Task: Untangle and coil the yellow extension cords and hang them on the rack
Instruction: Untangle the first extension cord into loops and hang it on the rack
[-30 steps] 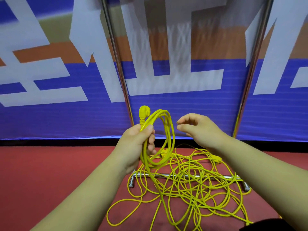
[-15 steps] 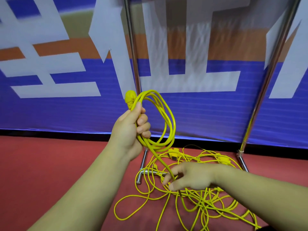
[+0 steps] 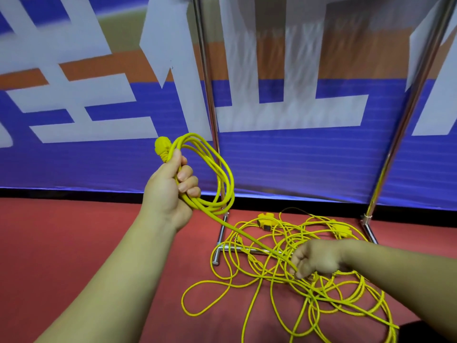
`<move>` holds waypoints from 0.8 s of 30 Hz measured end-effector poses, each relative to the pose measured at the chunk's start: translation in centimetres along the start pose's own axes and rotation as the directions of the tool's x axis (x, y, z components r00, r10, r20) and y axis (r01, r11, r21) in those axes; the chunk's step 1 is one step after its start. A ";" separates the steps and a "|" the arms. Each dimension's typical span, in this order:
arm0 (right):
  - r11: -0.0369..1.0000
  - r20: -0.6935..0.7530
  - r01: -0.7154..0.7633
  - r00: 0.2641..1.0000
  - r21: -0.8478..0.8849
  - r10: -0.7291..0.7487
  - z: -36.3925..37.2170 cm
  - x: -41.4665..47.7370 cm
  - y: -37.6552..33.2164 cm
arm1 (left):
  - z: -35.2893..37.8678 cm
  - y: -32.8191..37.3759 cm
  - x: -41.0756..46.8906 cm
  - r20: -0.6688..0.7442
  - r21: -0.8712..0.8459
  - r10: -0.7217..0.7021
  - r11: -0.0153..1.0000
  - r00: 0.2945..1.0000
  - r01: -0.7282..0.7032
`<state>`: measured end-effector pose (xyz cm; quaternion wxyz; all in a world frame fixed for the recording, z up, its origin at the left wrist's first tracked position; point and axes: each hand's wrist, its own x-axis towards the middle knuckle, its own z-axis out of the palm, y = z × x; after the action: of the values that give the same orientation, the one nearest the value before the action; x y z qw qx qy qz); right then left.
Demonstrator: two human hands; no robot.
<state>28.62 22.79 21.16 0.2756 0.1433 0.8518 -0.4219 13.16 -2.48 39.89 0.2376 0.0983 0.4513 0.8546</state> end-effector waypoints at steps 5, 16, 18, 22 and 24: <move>0.995 -0.226 -0.010 0.974 0.095 0.031 -2.7 -0.7 -0.4 | -0.5 -1.0 0.4 0.022 0.202 0.050 0.978 0.999 -0.053; 0.650 -0.289 0.114 0.942 0.751 0.169 -9.3 -7.8 -4.1 | 1.3 -4.9 -0.1 0.258 0.443 -0.053 0.894 0.965 -0.069; 0.583 -0.259 0.105 0.947 0.806 0.188 -9.8 -8.5 -4.3 | 2.1 -5.4 -0.3 0.276 0.440 -0.066 0.896 0.959 -0.065; 0.444 -0.236 0.138 0.956 0.885 0.174 -10.3 -8.8 -4.9 | 3.3 -6.8 -0.3 0.291 0.445 -0.089 0.894 0.953 -0.053; 0.380 -0.266 0.186 0.949 0.906 0.168 -10.4 -8.8 -5.3 | 3.6 -7.7 -0.1 0.295 0.436 -0.106 0.899 0.950 -0.036</move>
<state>29.59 27.77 34.91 0.0069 0.3327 0.5042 -0.7969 17.06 3.80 35.63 0.2932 0.2743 0.5896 0.7008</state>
